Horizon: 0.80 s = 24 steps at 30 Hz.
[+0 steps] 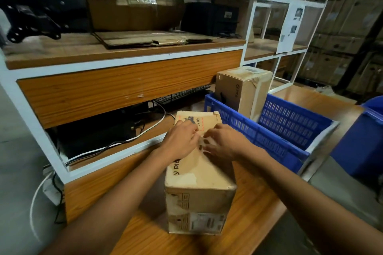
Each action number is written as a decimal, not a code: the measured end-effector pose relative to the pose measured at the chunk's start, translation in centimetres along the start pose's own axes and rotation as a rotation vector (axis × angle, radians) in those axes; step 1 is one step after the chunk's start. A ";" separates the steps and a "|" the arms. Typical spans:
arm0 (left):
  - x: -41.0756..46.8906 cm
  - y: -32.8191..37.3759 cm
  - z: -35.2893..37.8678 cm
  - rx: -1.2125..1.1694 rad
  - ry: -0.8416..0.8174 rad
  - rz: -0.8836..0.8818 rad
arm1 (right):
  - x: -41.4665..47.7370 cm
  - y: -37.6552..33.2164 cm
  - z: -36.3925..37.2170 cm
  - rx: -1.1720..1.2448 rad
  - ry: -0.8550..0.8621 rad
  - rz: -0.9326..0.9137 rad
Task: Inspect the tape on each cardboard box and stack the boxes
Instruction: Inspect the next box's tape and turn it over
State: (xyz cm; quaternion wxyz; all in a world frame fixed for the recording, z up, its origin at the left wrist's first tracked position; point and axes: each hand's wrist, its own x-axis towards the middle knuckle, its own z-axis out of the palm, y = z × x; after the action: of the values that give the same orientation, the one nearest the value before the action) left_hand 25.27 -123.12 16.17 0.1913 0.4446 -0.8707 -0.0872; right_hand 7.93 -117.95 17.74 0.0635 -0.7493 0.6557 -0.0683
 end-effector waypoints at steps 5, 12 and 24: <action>1.5 -1.2 1.7 0.119 -0.127 -0.024 | 0.2 0.7 2.5 0.010 0.082 0.005; 3.9 -0.8 1.5 0.144 -0.128 -0.103 | 3.9 1.1 0.2 -0.136 0.039 0.043; 4.4 -2.5 0.9 -0.505 0.122 -0.323 | 3.1 2.7 3.5 0.406 0.416 0.206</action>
State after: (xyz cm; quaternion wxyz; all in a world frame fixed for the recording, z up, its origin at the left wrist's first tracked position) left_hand 24.44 -128.14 15.64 0.3312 0.5202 -0.7265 -0.3032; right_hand 6.35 -121.34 13.82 0.0828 -0.6209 0.7000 -0.3431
